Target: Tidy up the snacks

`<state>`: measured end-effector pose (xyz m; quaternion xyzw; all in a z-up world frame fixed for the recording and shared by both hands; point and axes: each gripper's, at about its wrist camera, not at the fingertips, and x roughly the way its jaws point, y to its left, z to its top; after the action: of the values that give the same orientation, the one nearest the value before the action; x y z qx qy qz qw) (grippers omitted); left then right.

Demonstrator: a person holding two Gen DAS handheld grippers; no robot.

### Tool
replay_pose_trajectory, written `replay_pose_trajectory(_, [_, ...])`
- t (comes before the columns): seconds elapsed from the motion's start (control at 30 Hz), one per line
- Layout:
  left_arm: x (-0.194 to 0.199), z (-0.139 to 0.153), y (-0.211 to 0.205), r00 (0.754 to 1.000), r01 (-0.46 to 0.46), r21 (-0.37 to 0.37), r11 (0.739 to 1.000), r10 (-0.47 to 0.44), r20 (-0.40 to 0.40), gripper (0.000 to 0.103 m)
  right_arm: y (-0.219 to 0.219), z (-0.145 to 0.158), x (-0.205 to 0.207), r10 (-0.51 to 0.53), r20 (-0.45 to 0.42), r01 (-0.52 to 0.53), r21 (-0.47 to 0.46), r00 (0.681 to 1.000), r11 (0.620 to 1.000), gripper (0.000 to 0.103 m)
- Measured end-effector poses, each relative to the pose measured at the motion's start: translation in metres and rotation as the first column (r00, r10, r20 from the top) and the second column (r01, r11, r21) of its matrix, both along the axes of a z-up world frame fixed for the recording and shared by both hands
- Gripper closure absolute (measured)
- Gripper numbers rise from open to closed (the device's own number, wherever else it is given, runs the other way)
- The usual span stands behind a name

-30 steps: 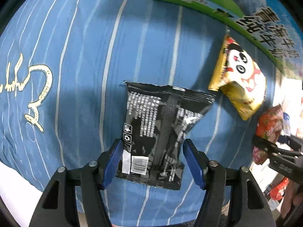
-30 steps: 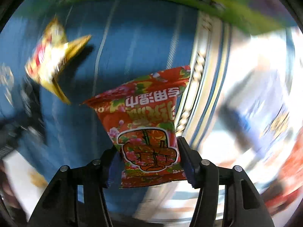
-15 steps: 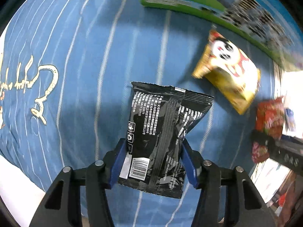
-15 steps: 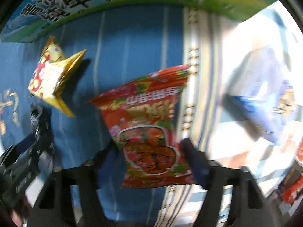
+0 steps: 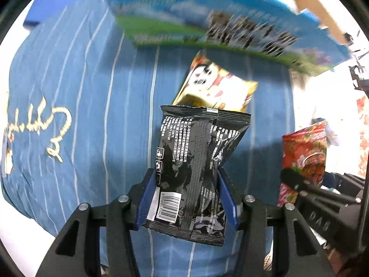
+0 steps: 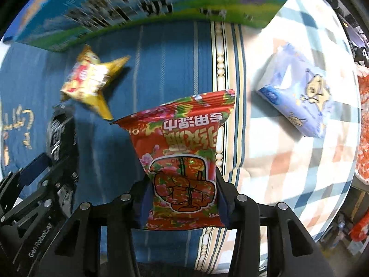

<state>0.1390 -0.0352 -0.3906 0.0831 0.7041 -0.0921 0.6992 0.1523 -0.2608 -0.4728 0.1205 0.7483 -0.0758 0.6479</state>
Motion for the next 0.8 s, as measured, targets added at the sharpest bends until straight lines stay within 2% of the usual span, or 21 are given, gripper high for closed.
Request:
replay_pose_trajectory(0.27, [-0.007,0.069,-0.003,0.992,0.042,-0.060,0.997,-0.034,0.124,0.054,0.002,0.084,-0.019,0.006,0.142,-0.003,-0.024,0.990,1.000,0.055])
replay_pose_trajectory(0.37, [0.000,0.101,-0.010,0.988,0.047,-0.094,0.994,-0.033,0.151,0.054,0.001,0.116,-0.007,0.003,0.175,0.004,-0.039,0.984,0.999,0.055])
replay_pose_trajectory(0.53, [0.007,0.136,-0.013,0.981,0.054,-0.131,0.990,-0.029,0.190,0.054,0.004,0.142,0.002,-0.014,0.221,0.022,-0.036,0.975,0.999,0.055])
replay_pose_trajectory(0.57, [0.013,0.130,-0.022,0.980,0.054,-0.137,0.989,-0.026,0.197,0.054,0.006,0.145,0.004,-0.020,0.232,0.029,-0.034,0.973,0.999,0.055])
replay_pose_trajectory(0.77, [0.027,0.157,-0.032,0.971,0.059,-0.170,0.984,-0.017,0.239,0.054,-0.001,0.155,0.012,-0.041,0.280,0.045,-0.008,0.959,0.999,0.055])
replay_pose_trajectory(0.8, [0.030,0.159,-0.032,0.970,0.056,-0.176,0.983,-0.012,0.242,0.054,-0.002,0.166,0.012,-0.042,0.287,0.045,-0.003,0.957,0.999,0.055])
